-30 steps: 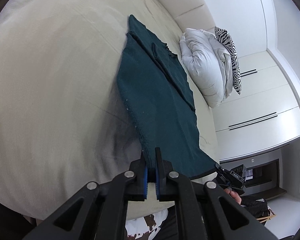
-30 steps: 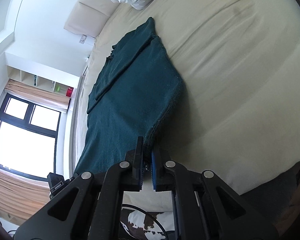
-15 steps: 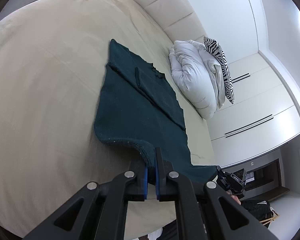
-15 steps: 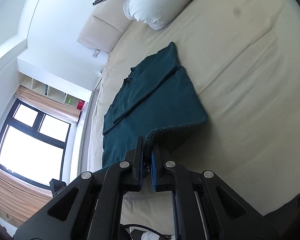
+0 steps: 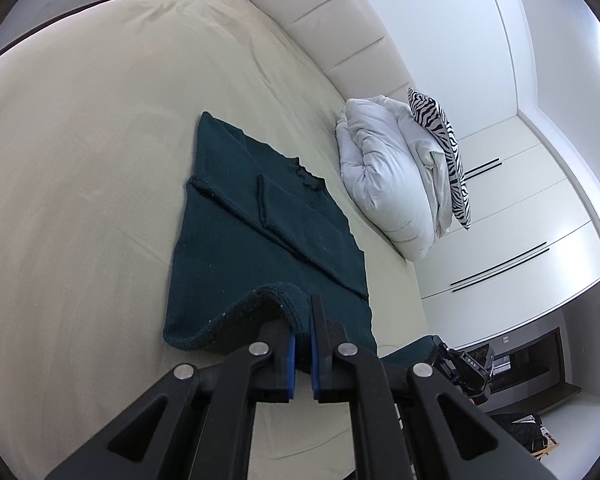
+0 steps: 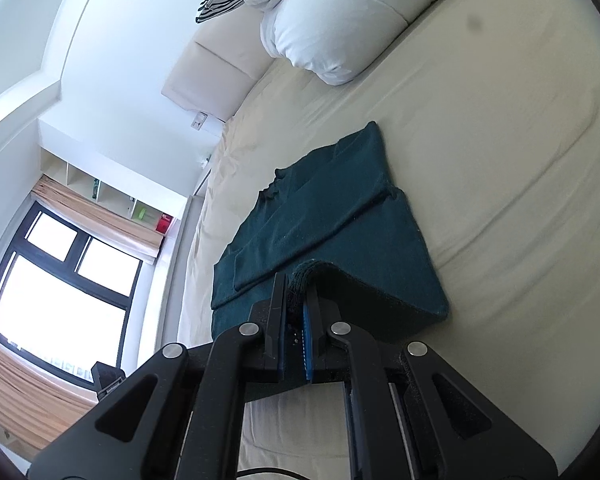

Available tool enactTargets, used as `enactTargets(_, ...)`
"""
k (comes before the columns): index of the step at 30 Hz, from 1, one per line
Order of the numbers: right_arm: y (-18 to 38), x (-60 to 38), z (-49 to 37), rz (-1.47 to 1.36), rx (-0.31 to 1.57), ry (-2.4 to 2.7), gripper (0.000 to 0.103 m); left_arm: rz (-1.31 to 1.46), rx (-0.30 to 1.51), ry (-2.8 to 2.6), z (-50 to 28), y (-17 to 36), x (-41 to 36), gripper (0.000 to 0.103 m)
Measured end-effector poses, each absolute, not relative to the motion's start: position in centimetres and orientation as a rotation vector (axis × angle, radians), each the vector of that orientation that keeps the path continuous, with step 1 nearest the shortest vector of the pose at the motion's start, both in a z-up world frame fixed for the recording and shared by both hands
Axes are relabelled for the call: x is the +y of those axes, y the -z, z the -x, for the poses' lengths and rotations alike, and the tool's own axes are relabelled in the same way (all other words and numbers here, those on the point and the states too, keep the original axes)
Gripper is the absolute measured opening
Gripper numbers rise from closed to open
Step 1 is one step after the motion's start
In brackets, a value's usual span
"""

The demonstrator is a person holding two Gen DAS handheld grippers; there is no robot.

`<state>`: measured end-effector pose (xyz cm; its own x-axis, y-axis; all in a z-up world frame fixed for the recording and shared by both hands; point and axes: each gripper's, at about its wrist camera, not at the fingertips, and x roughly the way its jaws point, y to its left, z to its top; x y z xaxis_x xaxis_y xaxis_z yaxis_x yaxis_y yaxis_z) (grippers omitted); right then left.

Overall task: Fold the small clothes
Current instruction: 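Lift the held hem with both tools and fold it over toward the collar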

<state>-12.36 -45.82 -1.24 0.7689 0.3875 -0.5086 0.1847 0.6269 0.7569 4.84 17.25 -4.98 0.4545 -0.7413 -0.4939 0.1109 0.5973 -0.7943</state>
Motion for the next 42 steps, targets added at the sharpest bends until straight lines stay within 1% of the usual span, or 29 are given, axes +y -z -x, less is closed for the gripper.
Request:
enactTargets(10,0.7,-46.0,5.8,-0.842,0.706,-0.079,0.005,0.763,0.945,0.561,-10.9,4.7,16.1,0.006)
enactTargets(19,1.3,-46.5,-1.1,-0.783,0.713,-0.031,0.005,0.748,0.958,0.524,-16.3,6.1,14.8,0.006)
enactTargets(30,2.3,-46.0,-7.7,-0.695,0.728,0.007,0.005,0.744,0.960,0.480,-19.9,8.0,14.7,0.006)
enactTargets(42,4.8,-46.6,-13.8,-0.655,0.753,0.062,0.005,0.713,0.945,0.443,-24.8,8.5,13.8,0.006)
